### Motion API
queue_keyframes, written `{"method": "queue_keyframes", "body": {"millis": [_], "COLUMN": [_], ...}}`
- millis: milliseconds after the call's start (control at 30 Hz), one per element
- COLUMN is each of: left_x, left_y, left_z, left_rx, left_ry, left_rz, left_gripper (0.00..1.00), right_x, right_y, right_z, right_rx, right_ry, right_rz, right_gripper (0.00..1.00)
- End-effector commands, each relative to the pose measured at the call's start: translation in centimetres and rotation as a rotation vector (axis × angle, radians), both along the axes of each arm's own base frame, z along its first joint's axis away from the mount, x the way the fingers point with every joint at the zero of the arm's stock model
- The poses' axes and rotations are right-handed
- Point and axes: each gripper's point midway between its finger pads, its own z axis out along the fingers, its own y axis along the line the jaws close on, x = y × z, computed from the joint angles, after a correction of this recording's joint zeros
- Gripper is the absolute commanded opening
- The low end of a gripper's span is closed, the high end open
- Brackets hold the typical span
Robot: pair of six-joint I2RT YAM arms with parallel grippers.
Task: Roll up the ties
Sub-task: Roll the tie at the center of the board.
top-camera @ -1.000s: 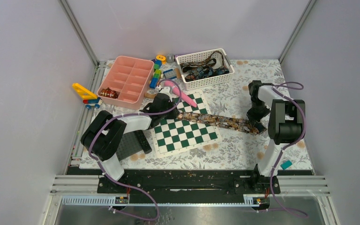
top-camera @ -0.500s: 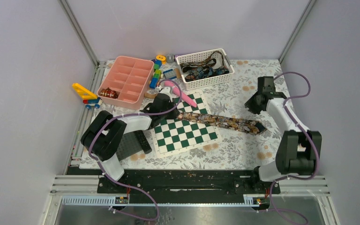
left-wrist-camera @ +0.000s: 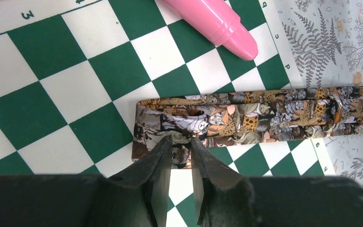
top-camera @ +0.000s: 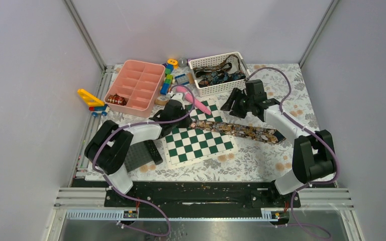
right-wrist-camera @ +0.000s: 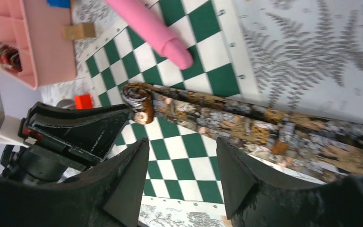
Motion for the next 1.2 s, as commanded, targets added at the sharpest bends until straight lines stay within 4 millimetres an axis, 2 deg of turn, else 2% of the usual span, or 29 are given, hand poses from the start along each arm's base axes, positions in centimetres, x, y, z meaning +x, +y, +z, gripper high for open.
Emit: {"method": "queue_keyframes", "body": {"millis": [0,100,267,400,500,567,733,900,1167], "left_x": [0.9,0.8,0.4,0.1,-0.2,-0.4,-0.8,-0.9,-0.9], "left_y": [-0.3,-0.4,0.5,2.4,4.1,5.1,6.6,7.0,6.8], "left_z": [3.9,5.3,8.4,10.3,10.8,10.8,10.4,9.9,9.4], "left_rx": [-0.027,-0.053,-0.070,-0.053,-0.023,-0.004,0.017,0.024,0.024], "left_ry": [-0.079,-0.096,-0.146,-0.189,-0.211,-0.218,-0.208,-0.196,-0.183], "left_rz": [0.008,0.013,0.041,0.112,0.157,0.182,0.215,0.222,0.217], "left_gripper": [0.24,0.25,0.27,0.27,0.27,0.27,0.27,0.27,0.27], "right_x": [0.4,0.7,1.0,1.3,1.4,1.6,2.3,2.2,0.8], "right_y": [4.5,6.3,9.2,13.0,15.9,17.6,20.0,20.3,21.3], "right_z": [1.7,2.3,2.4,2.0,1.4,0.7,-1.1,-3.1,-3.9], "right_rx": [0.160,0.251,0.304,0.371,0.419,0.453,0.536,0.534,0.545], "right_ry": [-0.076,-0.102,-0.110,-0.101,-0.084,-0.061,-0.025,0.020,0.052], "right_rz": [0.141,0.191,0.260,0.317,0.350,0.357,0.354,0.339,0.369], "right_gripper": [0.62,0.58,0.46,0.27,0.11,0.05,0.00,0.00,0.00]}}
